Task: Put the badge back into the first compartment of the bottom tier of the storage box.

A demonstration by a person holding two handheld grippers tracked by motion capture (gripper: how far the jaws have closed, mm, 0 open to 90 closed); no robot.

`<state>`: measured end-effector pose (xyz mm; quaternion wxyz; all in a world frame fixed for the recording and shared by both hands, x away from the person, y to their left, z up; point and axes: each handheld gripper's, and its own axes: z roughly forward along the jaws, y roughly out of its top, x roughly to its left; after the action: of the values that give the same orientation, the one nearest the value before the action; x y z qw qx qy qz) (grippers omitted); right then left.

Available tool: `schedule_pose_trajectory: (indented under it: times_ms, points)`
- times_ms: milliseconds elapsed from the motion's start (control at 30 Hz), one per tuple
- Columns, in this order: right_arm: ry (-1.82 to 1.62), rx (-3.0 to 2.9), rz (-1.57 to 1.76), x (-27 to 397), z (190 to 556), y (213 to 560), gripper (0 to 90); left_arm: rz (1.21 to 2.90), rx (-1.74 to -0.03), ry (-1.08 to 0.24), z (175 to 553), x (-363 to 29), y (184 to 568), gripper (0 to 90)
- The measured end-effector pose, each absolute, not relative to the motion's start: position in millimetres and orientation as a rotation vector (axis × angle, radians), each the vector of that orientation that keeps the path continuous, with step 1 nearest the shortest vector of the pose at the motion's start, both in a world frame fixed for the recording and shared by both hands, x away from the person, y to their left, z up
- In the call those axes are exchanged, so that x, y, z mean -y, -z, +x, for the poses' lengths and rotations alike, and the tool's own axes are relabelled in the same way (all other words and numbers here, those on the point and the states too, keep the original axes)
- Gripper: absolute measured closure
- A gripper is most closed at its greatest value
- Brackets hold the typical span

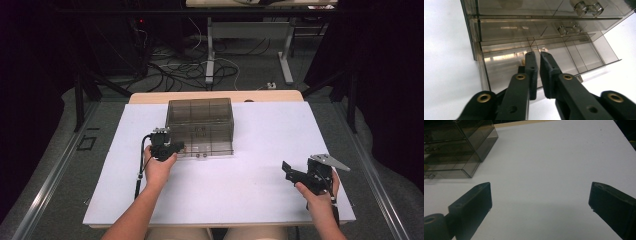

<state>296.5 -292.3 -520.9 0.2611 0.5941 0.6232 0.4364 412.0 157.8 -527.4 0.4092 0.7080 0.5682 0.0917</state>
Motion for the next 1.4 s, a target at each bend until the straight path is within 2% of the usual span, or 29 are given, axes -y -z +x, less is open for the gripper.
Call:
schedule_pose_trajectory:
  times_ms: [333, 567, 1400]
  points:
    - [-1.177, -1.688, 1.598, 292.8, 297.0, 520.9, 4.4, 1.777, -1.419, -0.265, 410.3, -159.0, 525.1, 71.5]
    - [-1.169, -1.696, 1.599, 293.1, 295.7, 520.0, 4.4, 1.776, -1.401, -0.275, 408.0, -160.1, 521.6, 69.2]
    - [-1.170, -1.682, 1.612, 293.1, 294.7, 520.2, 4.4, 1.730, -1.336, -0.310, 392.6, -164.8, 506.1, 52.4]
